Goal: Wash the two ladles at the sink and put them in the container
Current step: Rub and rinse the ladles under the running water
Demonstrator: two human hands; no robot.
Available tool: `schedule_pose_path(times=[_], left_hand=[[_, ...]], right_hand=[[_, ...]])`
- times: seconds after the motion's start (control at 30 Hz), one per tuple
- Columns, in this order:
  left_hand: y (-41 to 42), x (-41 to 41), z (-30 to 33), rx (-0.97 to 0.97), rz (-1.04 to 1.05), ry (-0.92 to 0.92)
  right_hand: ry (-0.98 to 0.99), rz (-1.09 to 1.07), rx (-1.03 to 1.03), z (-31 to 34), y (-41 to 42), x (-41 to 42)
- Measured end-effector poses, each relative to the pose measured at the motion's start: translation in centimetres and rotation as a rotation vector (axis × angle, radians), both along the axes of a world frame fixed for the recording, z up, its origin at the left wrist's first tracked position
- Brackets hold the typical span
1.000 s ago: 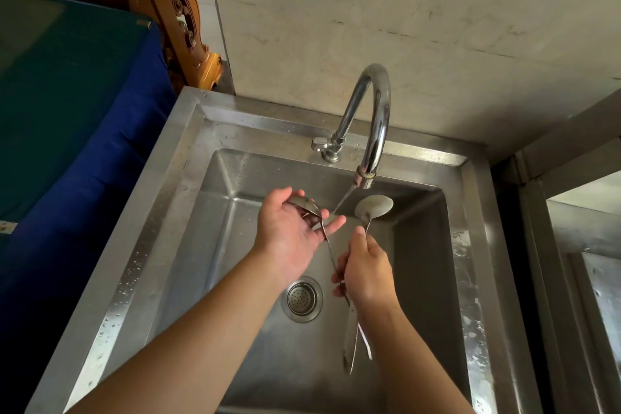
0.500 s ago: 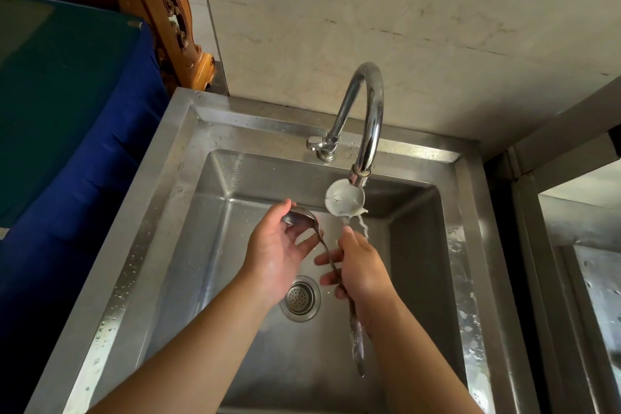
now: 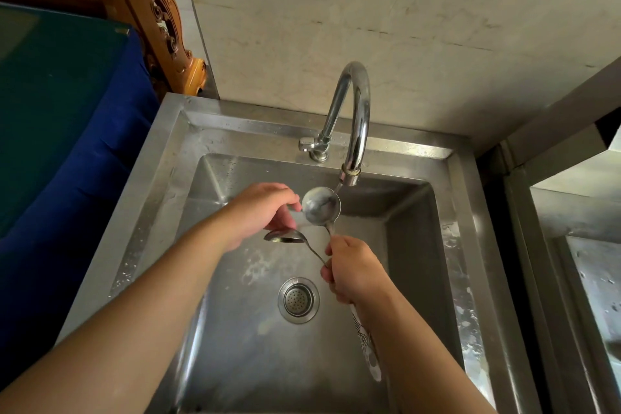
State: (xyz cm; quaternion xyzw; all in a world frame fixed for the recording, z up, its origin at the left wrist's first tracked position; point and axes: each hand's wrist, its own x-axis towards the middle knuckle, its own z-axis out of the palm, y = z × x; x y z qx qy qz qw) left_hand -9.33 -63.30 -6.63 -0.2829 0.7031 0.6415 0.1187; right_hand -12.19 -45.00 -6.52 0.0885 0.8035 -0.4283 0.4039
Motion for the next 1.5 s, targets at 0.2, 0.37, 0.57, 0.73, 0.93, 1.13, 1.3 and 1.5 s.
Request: schedule_pose_path(times=[0.2, 0.37, 0.57, 0.73, 0.93, 1.13, 1.3, 1.5], left_hand=[[0.6, -1.4, 0.6, -0.030, -0.186, -0.109], [1.7, -2.2, -0.1, -0.102, -0.170, -0.057], [2.1, -2.7, -1.2, -0.340, -0.079, 0.040], [2.0, -3.1, -1.2, -0.355, -0.082, 0.026], [1.8, -3.9, -1.2, -0.325, -0.097, 0.123], [2.3, -4.4, -1.8, -0.419, -0.103, 0.167], [2.8, -4.9, -2.5, -0.624, -0.092, 0.200], [3.4, -5.9, -3.0, -0.738, -0.031, 0.259]], right_hand=[[-0.010, 0.000, -0.020, 0.6, 0.7, -0.7], [0.105, 0.078, 0.009, 0.7, 0.8, -1.4], [0.169, 0.100, -0.014, 0.3, 0.9, -1.7], [0.200, 0.140, -0.033, 0.5, 1.1, -1.8], [0.223, 0.112, -0.078, 0.7, 1.2, -1.6], [0.255, 0.120, -0.054, 0.2, 1.1, -1.2], [0.291, 0.144, -0.059, 0.1, 1.2, -0.9], [0.254, 0.097, -0.066, -0.4, 1.7, -0.9]])
